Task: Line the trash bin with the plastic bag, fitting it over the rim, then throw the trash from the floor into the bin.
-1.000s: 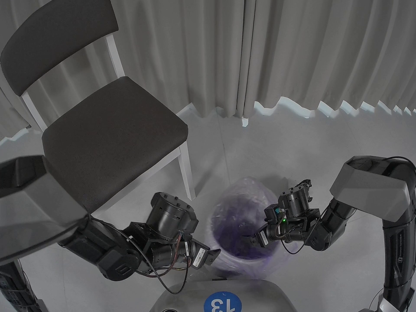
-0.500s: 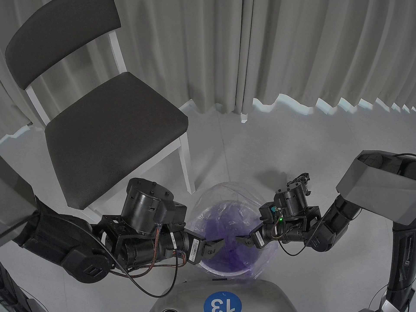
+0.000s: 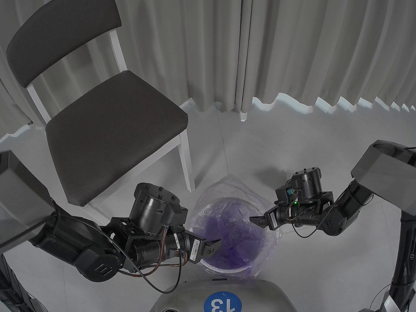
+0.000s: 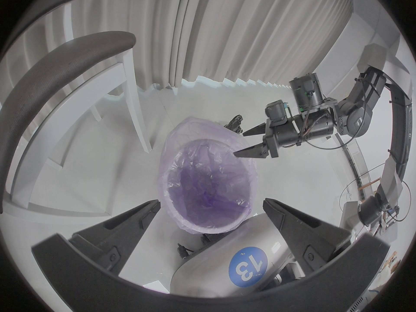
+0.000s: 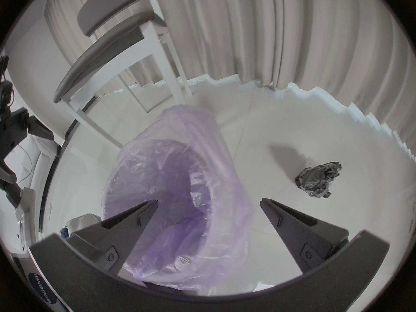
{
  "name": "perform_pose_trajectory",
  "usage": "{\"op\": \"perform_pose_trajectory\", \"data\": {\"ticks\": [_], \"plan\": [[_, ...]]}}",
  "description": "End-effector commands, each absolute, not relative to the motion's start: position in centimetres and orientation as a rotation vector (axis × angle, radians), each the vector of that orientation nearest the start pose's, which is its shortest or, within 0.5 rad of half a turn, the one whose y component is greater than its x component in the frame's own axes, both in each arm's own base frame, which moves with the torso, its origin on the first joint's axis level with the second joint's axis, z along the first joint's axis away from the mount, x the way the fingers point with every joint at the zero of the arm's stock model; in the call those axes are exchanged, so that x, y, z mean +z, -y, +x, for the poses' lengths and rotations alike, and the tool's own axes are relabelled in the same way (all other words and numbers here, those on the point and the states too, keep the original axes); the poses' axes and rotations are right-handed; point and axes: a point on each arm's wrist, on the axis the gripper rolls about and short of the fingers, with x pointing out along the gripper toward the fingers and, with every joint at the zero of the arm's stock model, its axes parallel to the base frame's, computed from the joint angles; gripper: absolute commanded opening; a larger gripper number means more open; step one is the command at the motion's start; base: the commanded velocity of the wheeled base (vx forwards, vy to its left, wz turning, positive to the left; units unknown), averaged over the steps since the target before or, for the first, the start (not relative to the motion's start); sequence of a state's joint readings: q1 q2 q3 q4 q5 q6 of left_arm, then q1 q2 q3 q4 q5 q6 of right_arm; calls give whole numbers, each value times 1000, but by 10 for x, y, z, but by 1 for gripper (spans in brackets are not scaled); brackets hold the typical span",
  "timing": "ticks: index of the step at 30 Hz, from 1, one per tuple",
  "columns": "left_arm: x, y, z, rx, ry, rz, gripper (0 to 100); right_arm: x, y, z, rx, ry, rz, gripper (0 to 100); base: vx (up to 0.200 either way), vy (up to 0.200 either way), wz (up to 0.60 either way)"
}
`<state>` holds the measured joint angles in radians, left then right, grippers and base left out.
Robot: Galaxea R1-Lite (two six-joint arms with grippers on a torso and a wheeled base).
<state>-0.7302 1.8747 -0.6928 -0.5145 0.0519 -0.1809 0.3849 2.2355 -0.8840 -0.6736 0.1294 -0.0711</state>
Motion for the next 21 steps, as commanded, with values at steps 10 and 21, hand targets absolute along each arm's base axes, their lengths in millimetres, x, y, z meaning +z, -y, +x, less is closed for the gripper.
{"op": "perform_pose_trajectory", "data": {"ticks": [10,21], "plan": [[86,202,236,-582,-661,79,100,17,-98,369,410,-700,-105,100,0,0,0],[80,201,240,-571,-676,82,100,-34,-88,395,374,-778,-99,100,0,0,0]]}}
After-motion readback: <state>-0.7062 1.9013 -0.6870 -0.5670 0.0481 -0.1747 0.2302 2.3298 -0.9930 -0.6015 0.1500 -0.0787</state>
